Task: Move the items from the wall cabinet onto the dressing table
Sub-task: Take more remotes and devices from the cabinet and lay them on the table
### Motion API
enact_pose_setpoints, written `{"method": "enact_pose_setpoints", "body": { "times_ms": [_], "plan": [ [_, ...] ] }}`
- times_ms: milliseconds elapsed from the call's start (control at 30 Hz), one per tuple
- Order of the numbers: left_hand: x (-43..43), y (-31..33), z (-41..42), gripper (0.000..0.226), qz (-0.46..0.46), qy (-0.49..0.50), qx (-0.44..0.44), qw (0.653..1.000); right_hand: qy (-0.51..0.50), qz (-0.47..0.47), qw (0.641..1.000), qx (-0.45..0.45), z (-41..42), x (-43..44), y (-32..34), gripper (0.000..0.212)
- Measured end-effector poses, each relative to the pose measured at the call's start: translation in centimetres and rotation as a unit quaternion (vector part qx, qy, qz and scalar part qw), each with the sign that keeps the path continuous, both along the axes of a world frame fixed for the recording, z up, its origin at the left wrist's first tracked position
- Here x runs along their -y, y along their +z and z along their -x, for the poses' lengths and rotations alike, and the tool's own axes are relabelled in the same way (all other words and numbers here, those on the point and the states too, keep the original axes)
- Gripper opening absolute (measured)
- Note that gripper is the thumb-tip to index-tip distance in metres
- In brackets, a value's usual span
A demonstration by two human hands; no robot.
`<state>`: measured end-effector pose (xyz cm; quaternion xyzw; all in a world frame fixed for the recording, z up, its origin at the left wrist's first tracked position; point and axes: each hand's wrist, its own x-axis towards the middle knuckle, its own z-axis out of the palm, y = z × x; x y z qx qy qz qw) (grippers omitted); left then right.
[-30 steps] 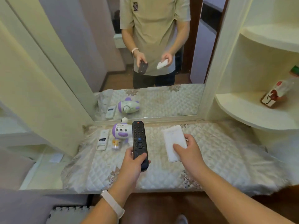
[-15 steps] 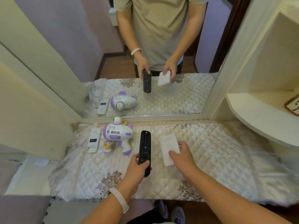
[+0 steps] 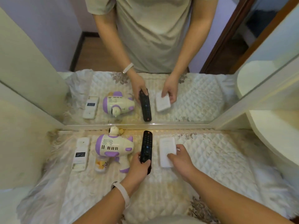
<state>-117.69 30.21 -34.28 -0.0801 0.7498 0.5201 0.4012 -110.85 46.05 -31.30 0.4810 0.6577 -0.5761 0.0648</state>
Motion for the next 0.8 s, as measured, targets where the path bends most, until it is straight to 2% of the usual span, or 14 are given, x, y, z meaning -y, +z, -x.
{"method": "enact_pose_setpoints", "body": {
  "times_ms": [367, 533, 633, 733, 800],
  "plan": [
    [-1.7, -1.2, 0.8, 0.038, 0.062, -0.092, -0.092, 0.99, 0.001, -0.013, 0.999, 0.046, 2.8, -0.4, -2.5, 0.033],
    [-1.2, -1.5, 1.0, 0.051, 0.13, -0.164, -0.15, 0.966, 0.062, -0.057, 0.995, 0.06, 2.4, -0.7, -2.1, 0.044],
    [-1.5, -0.9, 0.5, 0.064, 0.17, -0.18, -0.172, 0.953, 0.109, -0.086, 0.989, 0.052, 1.7, -0.7, -1.8, 0.041],
    [-1.5, 0.1, -0.4, 0.061, 0.183, -0.163, -0.174, 0.954, 0.143, -0.117, 0.982, 0.034, 0.8, -1.0, -1.6, 0.033],
    [-1.3, 0.8, -1.2, 0.056, 0.184, -0.149, -0.18, 0.955, 0.16, -0.128, 0.979, 0.023, 0.0, -1.2, -1.2, 0.038]
  ]
}}
